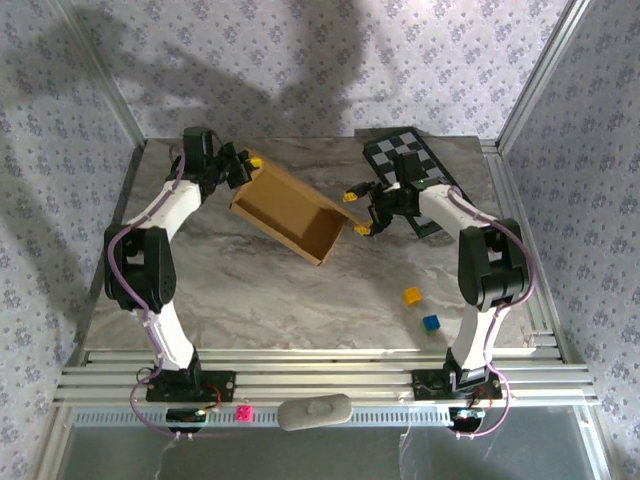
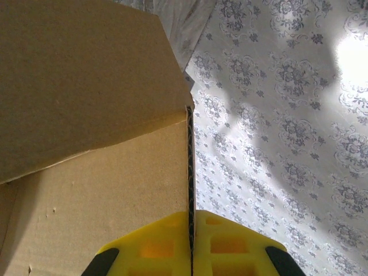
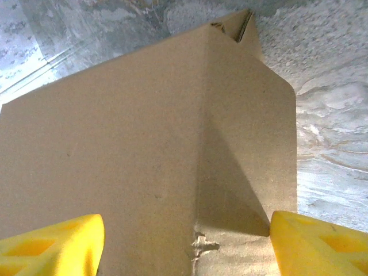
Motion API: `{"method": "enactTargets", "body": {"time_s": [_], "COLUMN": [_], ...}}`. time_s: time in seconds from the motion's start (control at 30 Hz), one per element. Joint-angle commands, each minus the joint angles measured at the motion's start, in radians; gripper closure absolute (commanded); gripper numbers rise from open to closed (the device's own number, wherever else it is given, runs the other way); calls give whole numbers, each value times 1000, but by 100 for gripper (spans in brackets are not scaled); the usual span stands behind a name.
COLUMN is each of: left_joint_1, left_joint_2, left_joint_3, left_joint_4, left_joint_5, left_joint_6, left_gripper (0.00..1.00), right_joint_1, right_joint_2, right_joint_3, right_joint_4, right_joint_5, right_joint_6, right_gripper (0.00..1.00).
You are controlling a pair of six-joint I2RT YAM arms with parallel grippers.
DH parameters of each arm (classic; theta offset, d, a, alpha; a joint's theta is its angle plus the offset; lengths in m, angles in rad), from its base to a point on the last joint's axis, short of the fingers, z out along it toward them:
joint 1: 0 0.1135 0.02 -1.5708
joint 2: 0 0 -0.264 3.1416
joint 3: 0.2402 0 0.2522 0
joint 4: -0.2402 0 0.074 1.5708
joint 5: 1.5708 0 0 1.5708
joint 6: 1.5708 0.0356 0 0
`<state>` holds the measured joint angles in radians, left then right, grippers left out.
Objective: Fold the paper box
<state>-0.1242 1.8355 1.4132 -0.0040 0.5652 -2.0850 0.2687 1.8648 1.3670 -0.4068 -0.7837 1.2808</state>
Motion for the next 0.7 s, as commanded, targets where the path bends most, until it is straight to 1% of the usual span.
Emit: {"method": "enactTargets", "body": {"time_s": [0.0,0.17,0.33,0.67], "left_joint_1": [-4,-10,-17,-22], "left_joint_2": [5,10,13,29], "left_joint_3": [40,41,43,85], "left_joint_4": [-11,-7,-5,1], "left_joint_5": [18,21,25,43], "left_joint_6": [23,21,21,32], "left_gripper": [100,100,100,100], "right_joint_1": [15,28,33,19], "right_joint_2": [20,29,34,-5], "right_joint_3": [4,14,44,61], "right_joint_4": [49,107,122,85], "right_joint_5": [-35,-34,-36,-27], "right_joint_6": [52,122,165,187], "right_gripper": [23,23,25,44]}}
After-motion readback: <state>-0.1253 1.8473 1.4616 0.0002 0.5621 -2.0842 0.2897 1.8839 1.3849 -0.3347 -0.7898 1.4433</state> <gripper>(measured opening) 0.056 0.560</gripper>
